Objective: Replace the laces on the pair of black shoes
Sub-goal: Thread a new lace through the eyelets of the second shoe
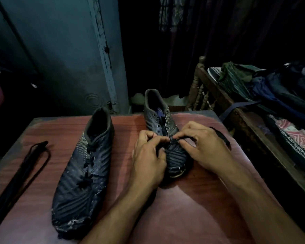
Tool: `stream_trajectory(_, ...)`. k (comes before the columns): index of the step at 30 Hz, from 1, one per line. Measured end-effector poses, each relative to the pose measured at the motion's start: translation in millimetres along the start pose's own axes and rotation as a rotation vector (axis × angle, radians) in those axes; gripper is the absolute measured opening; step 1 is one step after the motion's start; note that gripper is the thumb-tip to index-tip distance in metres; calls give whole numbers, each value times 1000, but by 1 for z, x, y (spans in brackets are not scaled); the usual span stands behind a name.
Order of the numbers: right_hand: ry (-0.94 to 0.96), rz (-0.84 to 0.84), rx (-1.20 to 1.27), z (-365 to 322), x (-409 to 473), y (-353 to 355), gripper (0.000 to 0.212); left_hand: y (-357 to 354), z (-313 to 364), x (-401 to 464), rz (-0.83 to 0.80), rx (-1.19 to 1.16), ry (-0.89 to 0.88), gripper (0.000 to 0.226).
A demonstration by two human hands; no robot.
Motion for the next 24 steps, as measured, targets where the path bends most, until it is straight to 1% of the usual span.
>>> stream_trajectory(2, -9, -15, 8, 0, -1, 0, 16, -1, 0, 1, 0, 4, -3, 34)
stream_trajectory(5, -33, 10, 9, 4, -1, 8, 16, -1, 0, 1, 1, 7, -7, 33)
stream_trajectory(11, -1, 13, -12, 1, -1, 10, 25, -1, 0, 0, 13, -15, -27, 32)
stream_trajectory(16, -20, -7, 44, 0, -1, 8, 21, -2, -1, 1, 14, -11, -31, 32)
stream_trajectory(22, -52, 22, 9, 1, -2, 5, 18, -3, -1, 0, -3, 25, -40, 32)
stream_trajectory(24, -67, 26, 9, 1, -3, 4, 18, -3, 0, 0, -12, 29, -36, 35)
Point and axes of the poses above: each hand's wrist, its own x-axis towards the middle knuckle, its own y-axis out of the back of the hand, z = x × y, the point moved 10 cm from there along x, towards the middle knuckle, and after that the axes turned 4 degrees about z, right-handed, at the moved point
